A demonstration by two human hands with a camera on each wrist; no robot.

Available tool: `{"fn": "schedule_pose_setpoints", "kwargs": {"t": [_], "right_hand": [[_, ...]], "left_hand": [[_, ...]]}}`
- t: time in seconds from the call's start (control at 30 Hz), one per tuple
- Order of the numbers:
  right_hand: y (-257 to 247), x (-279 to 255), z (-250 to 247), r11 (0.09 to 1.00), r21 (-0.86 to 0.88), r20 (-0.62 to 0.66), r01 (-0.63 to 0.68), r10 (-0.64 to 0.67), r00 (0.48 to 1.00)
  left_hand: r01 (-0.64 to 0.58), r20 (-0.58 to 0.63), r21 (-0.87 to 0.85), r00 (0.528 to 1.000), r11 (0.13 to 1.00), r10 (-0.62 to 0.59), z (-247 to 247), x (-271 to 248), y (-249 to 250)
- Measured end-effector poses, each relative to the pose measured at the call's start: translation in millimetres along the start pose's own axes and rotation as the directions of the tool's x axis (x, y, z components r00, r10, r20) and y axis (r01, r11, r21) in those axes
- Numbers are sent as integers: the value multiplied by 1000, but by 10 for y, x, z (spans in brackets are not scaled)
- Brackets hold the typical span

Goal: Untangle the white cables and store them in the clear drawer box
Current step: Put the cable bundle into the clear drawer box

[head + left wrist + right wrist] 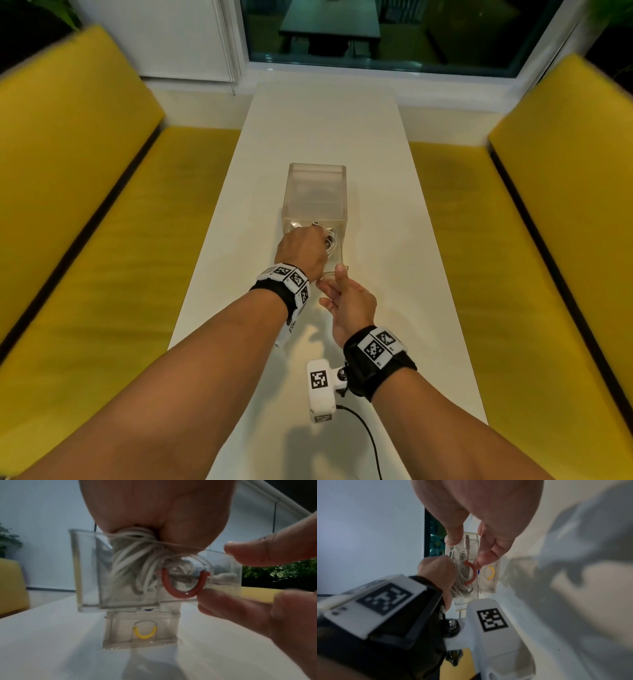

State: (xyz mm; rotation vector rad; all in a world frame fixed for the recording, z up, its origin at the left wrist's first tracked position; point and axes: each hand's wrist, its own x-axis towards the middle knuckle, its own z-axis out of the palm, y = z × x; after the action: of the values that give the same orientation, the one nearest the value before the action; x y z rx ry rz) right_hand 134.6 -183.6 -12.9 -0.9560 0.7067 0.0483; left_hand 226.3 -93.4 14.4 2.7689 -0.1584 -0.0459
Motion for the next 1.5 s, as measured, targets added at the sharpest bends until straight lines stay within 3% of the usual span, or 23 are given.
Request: {"fn": "schedule_pose_setpoints", "kwargs": {"t": [0.1,0.2,0.47,0.77,0.9,1.0,1.13,1.33,1.5], "right_hand": [[1,-17,-1,1000,16,0,-18,18,1000],[38,-34,-1,1000,15,-3,-22,22,1000],[60,2,-12,998,54,-28,-15,16,999],[67,10,28,999,54,-54,-7,10,999],[64,8,51,999,44,-20,-26,26,999],[71,11,37,999,38,-17,-34,35,999],[77,9,30,998,33,45,-60,59,997],[103,3,43,996,42,123,-75,70,990],[104,37,32,999,21,98,-47,44,994]], "left_hand": [[-22,2,-155,1000,988,22,-59,-57,-48],[39,-49,-276,997,960,-55,-40,-131,-57],[34,-99,-78,994,996,-42,37,-102,-7],[59,-22,112,998,992,-57,-72,60,88],[128,-123,-115,982,985,-142,-55,69,10],[109,-200,-279,965,954,-169,-4,16,-3],[17,-200,-219,978,975,-62,12,-60,-49],[-148,-117,-184,985,972,128,4,-295,-197],[-157,142,-173,973,972,183,-272,-227,-231]]}}
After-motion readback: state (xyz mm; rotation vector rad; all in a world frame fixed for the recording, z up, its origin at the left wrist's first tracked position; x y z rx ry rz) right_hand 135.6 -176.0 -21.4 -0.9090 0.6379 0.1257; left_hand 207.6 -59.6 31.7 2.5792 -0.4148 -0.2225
